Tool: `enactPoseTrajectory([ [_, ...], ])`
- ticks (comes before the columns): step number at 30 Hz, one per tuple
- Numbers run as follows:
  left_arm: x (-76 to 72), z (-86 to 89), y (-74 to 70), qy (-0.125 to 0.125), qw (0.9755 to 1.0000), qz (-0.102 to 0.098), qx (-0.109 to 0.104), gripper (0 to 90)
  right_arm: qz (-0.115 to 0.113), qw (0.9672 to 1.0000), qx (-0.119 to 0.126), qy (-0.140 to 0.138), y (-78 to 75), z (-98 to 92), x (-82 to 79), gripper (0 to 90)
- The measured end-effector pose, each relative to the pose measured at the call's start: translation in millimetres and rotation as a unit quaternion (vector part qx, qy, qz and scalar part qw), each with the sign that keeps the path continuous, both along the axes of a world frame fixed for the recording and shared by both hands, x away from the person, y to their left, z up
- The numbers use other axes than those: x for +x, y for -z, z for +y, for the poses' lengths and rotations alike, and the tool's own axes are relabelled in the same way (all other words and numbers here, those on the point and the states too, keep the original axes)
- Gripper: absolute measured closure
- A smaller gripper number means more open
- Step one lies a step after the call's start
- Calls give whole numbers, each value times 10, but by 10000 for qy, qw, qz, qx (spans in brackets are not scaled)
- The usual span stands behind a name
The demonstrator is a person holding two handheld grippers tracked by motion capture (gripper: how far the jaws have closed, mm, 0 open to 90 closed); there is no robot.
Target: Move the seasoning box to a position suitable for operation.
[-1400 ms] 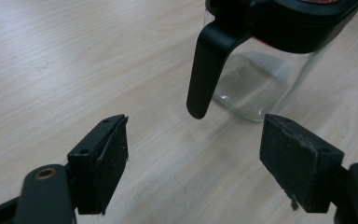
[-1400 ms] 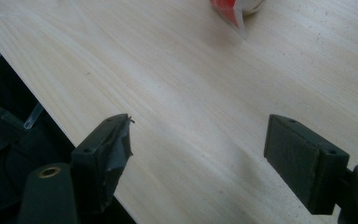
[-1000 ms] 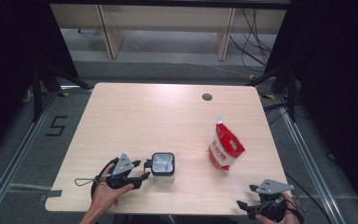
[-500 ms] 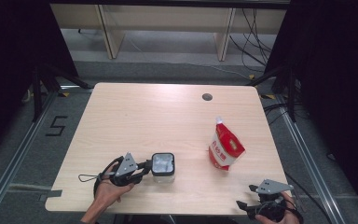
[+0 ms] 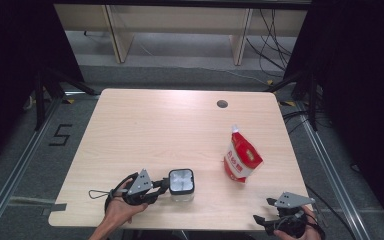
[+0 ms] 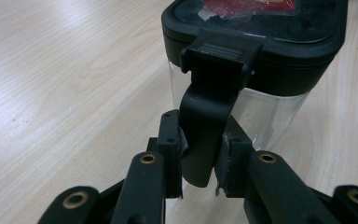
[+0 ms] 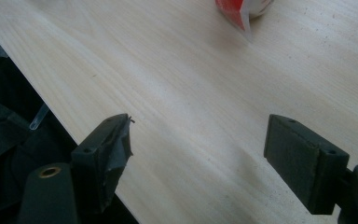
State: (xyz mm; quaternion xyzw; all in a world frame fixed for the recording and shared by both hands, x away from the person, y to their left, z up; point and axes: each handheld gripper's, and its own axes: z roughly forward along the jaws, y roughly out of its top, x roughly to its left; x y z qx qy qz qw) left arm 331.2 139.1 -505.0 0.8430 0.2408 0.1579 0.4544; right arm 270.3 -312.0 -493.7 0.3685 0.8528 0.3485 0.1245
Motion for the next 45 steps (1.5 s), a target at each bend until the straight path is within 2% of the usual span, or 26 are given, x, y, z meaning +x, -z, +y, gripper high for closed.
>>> enactPoseTrajectory([
  [3, -3, -9, -1, 4, 10000, -1, -3, 737, 96, 9999, 32, 114, -4, 15, -22, 237],
  [4, 1, -15, -6, 66, 10000, -22, 26, 736, -12, 10000, -35, -8, 4, 1, 2, 237],
  [10, -17, -56, -8, 15, 10000, 28, -5, 737, -70, 10000, -38, 8, -6, 3, -4, 238],
  [15, -31, -85, -9, -2, 10000, 67, -17, 735, -19, 10000, -20, 41, -9, 8, -8, 238],
  [16, -30, -88, -14, 85, 10000, 34, 33, 735, -52, 10000, -14, 49, -5, 6, -9, 239],
  [17, -43, -106, -2, 24, 10000, 56, -56, 735, -52, 10000, -14, 49, -5, 6, -9, 239],
  [18, -36, -119, -10, 116, 9999, 18, -4, 735, -3, 10000, 28, 93, -8, 8, -19, 238],
  [20, -50, -141, -9, 98, 9999, 36, -20, 735, 55, 9999, 35, 103, -11, 11, -23, 238],
  [22, -57, -152, -14, 66, 9999, 93, 2, 735, -23, 10000, -4, 8, -7, 1, -6, 239],
  [23, -57, -159, -19, 70, 9999, 71, 42, 734, 9, 10000, -17, 26, -11, 4, -15, 238],
  [24, -63, -181, -13, 105, 9999, 89, -60, 734, -34, 10000, -3, 17, -5, 11, -38, 239],
  [27, -69, -207, -18, 132, 9998, 134, -47, 732, -34, 10000, -36, -63, -6, 7, -33, 240],
  [34, -37, -206, -4, 248, 9993, 206, -165, 723, -135, 9996, -88, -222, -9, 14, -24, 237],
  [35, -28, -203, 0, 251, 9993, 202, -163, 719, -17, 9999, -62, -132, -11, 26, -43, 237],
  [37, -16, -208, 14, 263, 9992, 181, -225, 701, 25, 9999, -60, -124, -3, 37, -49, 238],
  [40, -11, -218, 28, 129, 9997, 186, -118, 678, -77, 9997, -103, -212, 8, 29, -21, 238],
  [41, -11, -218, 28, 129, 9997, 186, -118, 656, -77, 9997, -103, -212, 8, 29, -21, 238],
  [42, 3, -212, 28, 113, 9998, 163, 33, 647, -27, 9998, -118, -169, 7, 32, -26, 238],
  [44, -4, -218, 28, 83, 9998, 157, 70, 638, -22, 9998, -118, -168, 8, 32, -25, 238],
  [45, -1, -212, 24, 96, 9997, 180, 124, 566, -52, 9997, -116, -186, 10, 28, -18, 238],
])
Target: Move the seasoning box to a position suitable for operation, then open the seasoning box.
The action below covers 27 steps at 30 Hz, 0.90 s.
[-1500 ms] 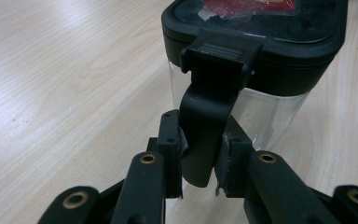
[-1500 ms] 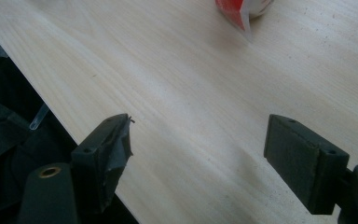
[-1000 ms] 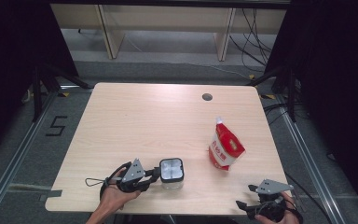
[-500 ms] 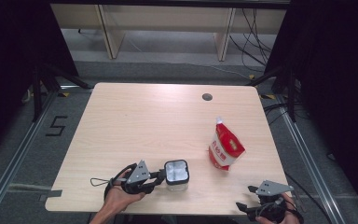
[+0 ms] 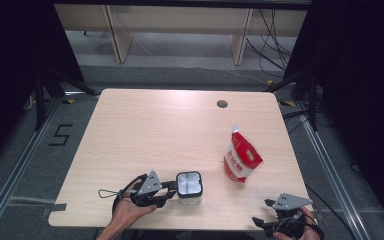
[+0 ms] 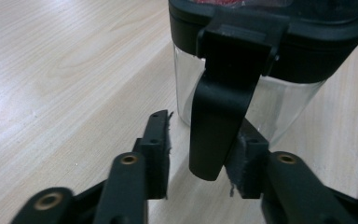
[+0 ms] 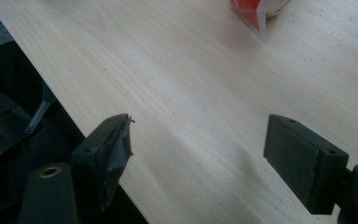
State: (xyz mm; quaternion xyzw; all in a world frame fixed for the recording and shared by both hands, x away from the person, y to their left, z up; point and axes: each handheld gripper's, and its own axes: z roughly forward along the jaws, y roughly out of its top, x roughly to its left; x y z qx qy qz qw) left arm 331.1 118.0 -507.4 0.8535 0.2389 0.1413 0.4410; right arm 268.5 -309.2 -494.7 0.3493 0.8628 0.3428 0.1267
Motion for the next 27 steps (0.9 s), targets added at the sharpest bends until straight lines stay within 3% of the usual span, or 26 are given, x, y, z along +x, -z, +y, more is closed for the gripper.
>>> enactPoseTrajectory([
  [1, -12, -9, 7, -204, 9997, 67, -73, 496, 43, 10000, 15, 37, -5, 2, -3, 238],
  [3, -12, 11, -4, -312, 9993, 120, -192, 407, 45, 10000, 19, 32, -3, -3, -3, 238],
  [8, -41, 94, -68, -350, 9988, 180, -306, 289, 49, 9999, 61, 63, -9, -3, -19, 238],
  [11, -105, 155, -143, -358, 9980, 257, -443, 259, 30, 10000, 38, 0, -8, -5, -4, 238],
  [13, -113, 172, -167, -365, 9984, 234, -375, 256, 17, 10000, 27, -30, -7, -2, 1, 238],
  [14, -125, 172, -199, -356, 9977, 271, -512, 254, 27, 10000, 33, -33, -8, -3, 5, 238],
  [18, -137, 164, -247, -382, 9970, 317, -589, 255, 41, 10000, 67, 16, -3, -17, 8, 236],
  [21, -149, 140, -289, -458, 9957, 314, -744, 319, 80, 9999, 120, 54, 0, -13, -6, 234],
  [23, -149, 143, -311, -389, 9964, 246, -712, 363, 1, 9999, 94, 37, -8, -22, -3, 234],
  [26, -181, 141, -336, -426, 9951, 119, -879, 585, 15, 9999, 90, 93, -23, -10, -14, 232],
  [27, -199, 151, -347, -385, 9949, 79, -930, 585, -15, 10000, 82, 50, -25, -4, -10, 232],
])
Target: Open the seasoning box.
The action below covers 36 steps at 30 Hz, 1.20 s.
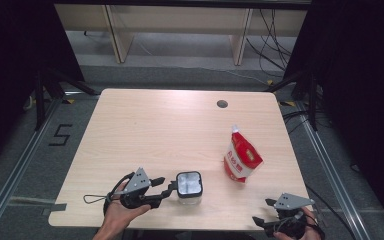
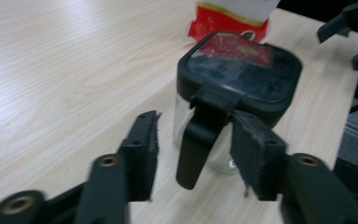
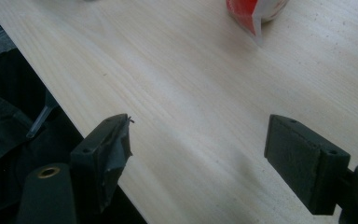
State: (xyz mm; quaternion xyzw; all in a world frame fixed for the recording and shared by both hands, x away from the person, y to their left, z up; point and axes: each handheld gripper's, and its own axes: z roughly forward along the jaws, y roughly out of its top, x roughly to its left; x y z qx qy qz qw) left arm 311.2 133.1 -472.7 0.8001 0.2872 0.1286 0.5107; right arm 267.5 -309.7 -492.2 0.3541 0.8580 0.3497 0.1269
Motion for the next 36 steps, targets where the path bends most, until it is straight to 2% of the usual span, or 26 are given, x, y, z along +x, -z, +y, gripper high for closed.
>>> enactPoseTrajectory([
  [1, -24, 2, -24, 80, 9998, -108, -122, 699, 43, 10000, 15, 16, -2, 29, -16, 234],
  [3, -38, -9, -48, 155, 9995, -246, -152, 783, -11, 10000, -33, -66, -2, 35, -5, 234],
  [6, -52, -28, -66, 146, 9994, -300, -118, 839, -71, 9999, -42, -95, 5, 26, 5, 234],
  [8, -42, -45, -73, 149, 9992, -258, -267, 866, 18, 10000, -11, -2, -5, 29, -7, 234],
  [9, -42, -45, -73, 149, 9992, -258, -267, 883, 18, 10000, -11, -2, -5, 29, -7, 234],
  [11, -29, -56, -84, 93, 9992, -281, -259, 890, 18, 10000, -10, -4, -3, 29, -7, 234],
  [12, -5, -68, -91, 160, 9990, -338, -254, 891, 16, 10000, -22, -6, -5, 31, -7, 234],
  [14, -5, -74, -94, 116, 9991, -324, -265, 891, -73, 9999, -39, -74, 3, 28, 5, 234],
  [19, 7, -79, -98, 56, 9993, -330, -190, 892, -12, 10000, -27, -38, -2, 34, 0, 234],
  [26, 19, -81, -88, 11, 9994, -340, -111, 892, -71, 9999, -11, -82, -8, 51, 8, 237],
  [28, 23, -77, -77, 11, 9993, -319, -192, 892, -43, 9999, 48, -107, -15, 64, 8, 245],
  [33, 21, -76, -74, -17, 9993, -306, -214, 892, -76, 9996, 162, -219, -39, 118, -8, 292],
  [34, 21, -73, -72, -13, 9993, -294, -213, 892, -263, 9987, 259, -342, -69, 151, -12, 347],
  [35, 22, -67, -69, -26, 9993, -277, -229, 892, -263, 9987, 259, -342, -69, 151, -12, 347],
  [36, 23, -63, -61, -30, 9993, -271, -274, 892, -438, 9971, 455, -435, -113, 201, -26, 397],
])
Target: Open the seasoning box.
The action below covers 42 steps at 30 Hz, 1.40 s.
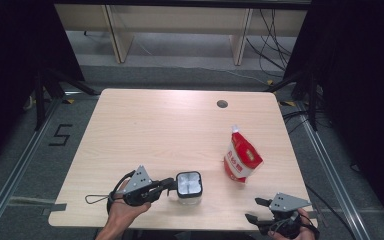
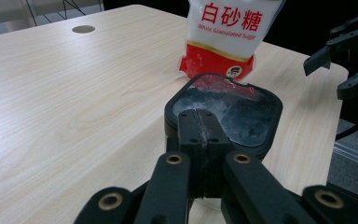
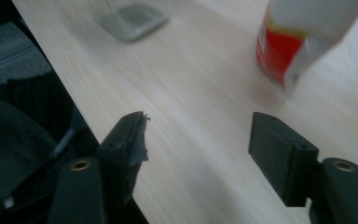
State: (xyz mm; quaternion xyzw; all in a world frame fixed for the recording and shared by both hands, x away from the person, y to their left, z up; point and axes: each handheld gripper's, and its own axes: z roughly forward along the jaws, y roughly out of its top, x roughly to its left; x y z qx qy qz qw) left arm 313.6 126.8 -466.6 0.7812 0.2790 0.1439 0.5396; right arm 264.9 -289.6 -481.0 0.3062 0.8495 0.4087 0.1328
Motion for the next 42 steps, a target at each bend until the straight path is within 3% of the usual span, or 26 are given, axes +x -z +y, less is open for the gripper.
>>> enactPoseTrajectory([
  [1, 0, 0, 0, 0, 10000, 0, 0, 892, 0, 10000, 0, 0, 0, 0, 0, 397],
  [2, 0, -15, 10, -8, 9999, -3, -124, 892, -158, 9998, 78, -112, -42, 54, 2, 429],
  [7, -6, -4, 17, -43, 9999, 12, -128, 892, -467, 9983, 29, -339, -106, 203, 29, 540],
  [8, -4, -3, 19, -25, 9999, 14, -141, 892, -617, 9971, 78, -429, -146, 284, 42, 587],
  [14, -6, 5, 26, -39, 9999, 17, -143, 892, -965, 9936, 183, -565, -239, 528, 128, 700],
  [22, -2, 14, 41, -16, 9998, 26, -208, 893, -1058, 9905, 370, -792, -282, 757, 300, 808],
  [24, 1, 17, 36, 3, 9999, 1, -159, 893, -995, 9915, 284, -788, -280, 854, 343, 838],
  [25, 4, 15, 42, 25, 9998, -23, -201, 893, -1063, 9900, 262, -891, -270, 881, 380, 844],
  [29, 3, 26, 53, 15, 9997, 23, -252, 892, -1037, 9895, 277, -969, -262, 955, 427, 859],
  [33, -4, 27, 55, -39, 9996, 65, -278, 891, -1048, 9893, 133, -1007, -279, 1075, 484, 868],
  [39, -18, 124, -10, -85, 9996, 35, -286, 844, -965, 9879, 21, -1215, -274, 1223, 523, 873],
  [41, -28, 197, -21, 45, 9994, 13, -329, 762, -1001, 9873, 76, -1232, -280, 1257, 540, 873],
  [42, -46, 251, 20, 151, 9996, -40, -219, 733, -1013, 9873, 97, -1220, -288, 1263, 543, 873],
])
